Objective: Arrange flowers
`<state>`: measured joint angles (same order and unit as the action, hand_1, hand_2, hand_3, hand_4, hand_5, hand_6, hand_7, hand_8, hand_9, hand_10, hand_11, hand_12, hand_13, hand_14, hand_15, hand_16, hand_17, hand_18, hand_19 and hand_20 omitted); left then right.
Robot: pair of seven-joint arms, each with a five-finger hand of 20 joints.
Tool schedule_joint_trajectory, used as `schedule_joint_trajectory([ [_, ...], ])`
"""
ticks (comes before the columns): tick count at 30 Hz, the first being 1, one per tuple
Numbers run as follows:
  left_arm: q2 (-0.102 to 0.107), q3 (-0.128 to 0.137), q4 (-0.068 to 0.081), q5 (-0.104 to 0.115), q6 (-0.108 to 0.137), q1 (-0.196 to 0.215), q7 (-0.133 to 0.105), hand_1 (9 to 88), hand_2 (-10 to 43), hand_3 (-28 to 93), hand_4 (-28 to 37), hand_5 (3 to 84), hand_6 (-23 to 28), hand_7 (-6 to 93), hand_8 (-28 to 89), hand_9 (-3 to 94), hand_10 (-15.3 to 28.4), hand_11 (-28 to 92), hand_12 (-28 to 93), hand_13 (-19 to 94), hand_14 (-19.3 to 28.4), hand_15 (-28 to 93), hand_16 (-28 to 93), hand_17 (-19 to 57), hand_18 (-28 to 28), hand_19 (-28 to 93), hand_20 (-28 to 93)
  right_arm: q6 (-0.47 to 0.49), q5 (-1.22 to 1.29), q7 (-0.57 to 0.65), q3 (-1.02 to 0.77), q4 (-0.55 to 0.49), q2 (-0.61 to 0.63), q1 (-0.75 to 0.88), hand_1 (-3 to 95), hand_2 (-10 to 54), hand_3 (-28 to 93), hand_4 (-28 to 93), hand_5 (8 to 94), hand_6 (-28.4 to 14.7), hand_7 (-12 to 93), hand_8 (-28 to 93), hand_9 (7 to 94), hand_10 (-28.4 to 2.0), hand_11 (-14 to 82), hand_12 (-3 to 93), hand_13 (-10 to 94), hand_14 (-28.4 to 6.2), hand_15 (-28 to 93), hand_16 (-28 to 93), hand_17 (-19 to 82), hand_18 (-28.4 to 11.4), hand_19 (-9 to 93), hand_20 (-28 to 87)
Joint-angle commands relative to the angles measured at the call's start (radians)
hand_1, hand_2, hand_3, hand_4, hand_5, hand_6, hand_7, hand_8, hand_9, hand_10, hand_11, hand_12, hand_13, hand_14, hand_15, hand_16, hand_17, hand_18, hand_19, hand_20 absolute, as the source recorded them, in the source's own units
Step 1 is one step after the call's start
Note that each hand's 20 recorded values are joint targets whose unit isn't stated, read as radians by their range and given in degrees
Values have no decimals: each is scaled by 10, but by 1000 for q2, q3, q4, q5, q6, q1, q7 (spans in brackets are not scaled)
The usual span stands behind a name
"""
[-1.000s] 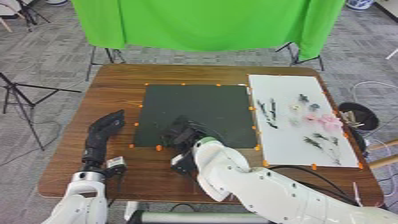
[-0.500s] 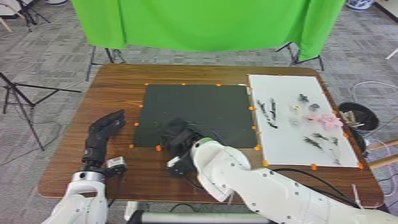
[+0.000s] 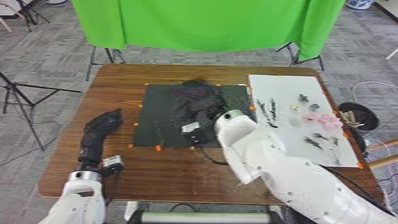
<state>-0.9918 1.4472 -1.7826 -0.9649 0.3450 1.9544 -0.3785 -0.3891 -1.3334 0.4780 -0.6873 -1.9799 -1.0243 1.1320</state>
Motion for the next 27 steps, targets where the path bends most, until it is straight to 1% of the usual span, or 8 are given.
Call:
schedule_joint_trajectory([
  [1,36,69,-13,292,108,43,-78,225,268,621,-283,494,25,165,-89,451,138,193,90,406,159,216,-22,115,118,207,167,81,-225,7,-291,-59,274,235,280,-73,646,-80,545,-58,115,-46,711,-185,107,155,927,-84,346,263,692,-91,769,299],
  [4,33,90,-18,383,125,61,-115,270,307,552,-283,526,43,150,-90,494,145,199,83,433,162,223,-30,143,129,238,177,128,-388,32,-429,-86,325,377,251,-94,604,-138,572,-59,111,-44,700,-185,105,161,915,-84,350,269,682,-91,783,273],
  [5,29,97,-19,400,124,63,-122,279,309,541,-283,538,47,147,-88,505,147,200,82,441,163,226,-31,151,133,244,179,138,-444,40,-479,-100,339,436,248,-95,586,-158,586,-62,111,-44,699,-185,105,162,914,-84,350,269,680,-91,786,270],
  [10,24,116,-32,450,109,75,-180,270,310,574,-283,560,53,152,-84,535,155,208,83,472,162,231,-36,189,149,275,185,223,-629,104,-701,-132,347,664,242,-95,558,-214,613,-74,101,-46,727,-188,110,165,914,-79,355,271,675,-91,791,268],
  [13,28,113,-34,481,102,63,-216,338,247,624,-279,544,53,162,-85,531,154,210,89,479,157,235,-38,236,144,227,231,264,-711,151,-789,-130,343,767,289,-95,581,-202,618,-76,97,-46,732,-182,115,167,915,-73,357,274,674,-85,794,269],
  [17,29,116,-41,492,103,66,-228,450,176,652,-237,521,49,179,-57,517,151,229,91,481,151,233,-39,277,145,210,299,303,-809,188,-854,-116,339,869,316,-95,589,-198,621,-75,98,-45,739,-176,123,170,916,-67,357,277,675,-80,797,270],
  [21,24,112,-46,518,114,71,-236,457,162,656,-223,520,48,181,-34,512,149,234,92,478,151,235,-37,279,144,199,319,335,-862,215,-867,-94,341,904,321,-95,590,-204,623,-70,104,-45,747,-167,139,179,917,-66,359,280,674,-78,799,271],
  [27,18,98,-47,492,108,67,-217,437,146,669,-215,519,43,180,-62,504,149,240,93,466,153,238,-34,269,144,188,322,356,-904,239,-889,-68,345,955,339,-95,610,-214,644,-58,121,-48,778,-158,169,188,924,-60,364,284,677,-75,806,276],
])
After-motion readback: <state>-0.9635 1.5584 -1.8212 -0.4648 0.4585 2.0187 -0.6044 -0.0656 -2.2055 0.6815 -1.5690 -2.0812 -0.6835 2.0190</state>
